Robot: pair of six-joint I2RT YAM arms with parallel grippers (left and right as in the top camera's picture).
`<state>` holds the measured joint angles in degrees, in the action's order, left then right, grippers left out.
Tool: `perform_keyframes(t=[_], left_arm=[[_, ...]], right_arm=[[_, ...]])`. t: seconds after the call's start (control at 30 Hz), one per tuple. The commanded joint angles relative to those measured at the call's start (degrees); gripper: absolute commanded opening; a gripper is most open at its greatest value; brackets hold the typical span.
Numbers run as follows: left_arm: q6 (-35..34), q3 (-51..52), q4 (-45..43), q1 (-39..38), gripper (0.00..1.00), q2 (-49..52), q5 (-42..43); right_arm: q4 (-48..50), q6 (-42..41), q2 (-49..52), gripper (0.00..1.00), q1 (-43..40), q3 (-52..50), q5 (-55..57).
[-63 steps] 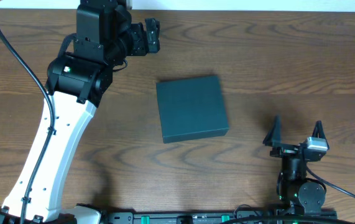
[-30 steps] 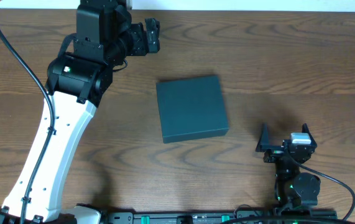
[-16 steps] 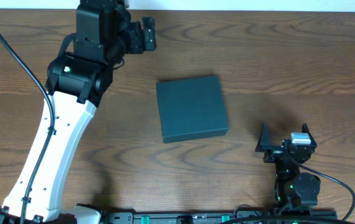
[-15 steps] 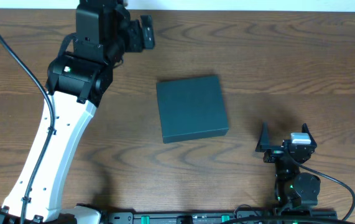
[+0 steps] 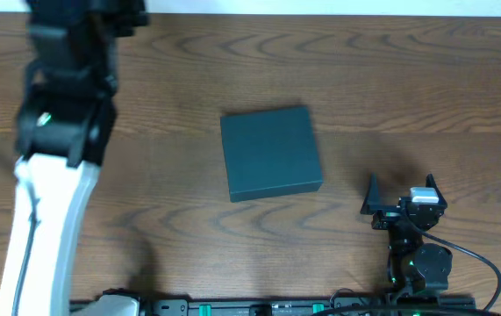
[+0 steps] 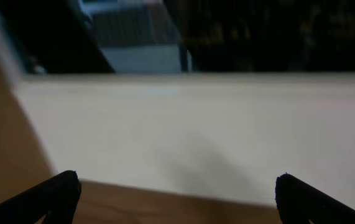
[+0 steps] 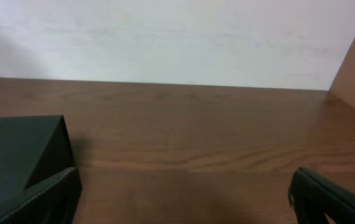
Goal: Pack container
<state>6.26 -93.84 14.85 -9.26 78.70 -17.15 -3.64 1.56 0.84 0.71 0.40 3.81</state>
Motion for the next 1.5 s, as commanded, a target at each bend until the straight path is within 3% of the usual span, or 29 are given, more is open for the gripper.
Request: perform_keyframes(t=[0.0,0.3,0.57,1.03,1.13,1.3,1.47], left_arm=[[1.6,-0.1,0.0,1.0,0.99,-6.7,-1.5],[-0.6,7.3,4.2,2.7,0.99,-22.0,-1.3],[-11.2,26.4,3.5,6.9,0.98,-37.9,-1.3],[-11.3,59.8,-1.9,9.2,0.98,-61.7,13.3],[-11.9,65.9,-4.1,9.2,0.99,-65.5,13.7],[-19.0,74.2,-6.5,9.2,0.99,-71.2,13.7],[-19.5,78.8,-6.8,9.2,0.99,-73.7,13.7]], right_arm=[[-0.3,0.7,-0.2,0.99,0.5,-0.1,-0.2],[-0.3,0.7,-0.2,0.99,0.5,-0.1,-0.2],[-0.3,0.7,-0.2,0.99,0.5,-0.1,-0.2],[-0.3,0.7,-0.2,0.99,0.5,-0.1,-0.2],[-0.3,0.7,-0.2,0.99,0.5,-0.1,-0.2],[-0.3,0.7,-0.2,0.99,0.5,-0.1,-0.2],[-0.3,0.7,-0.2,0.99,0.5,-0.1,-0.2]])
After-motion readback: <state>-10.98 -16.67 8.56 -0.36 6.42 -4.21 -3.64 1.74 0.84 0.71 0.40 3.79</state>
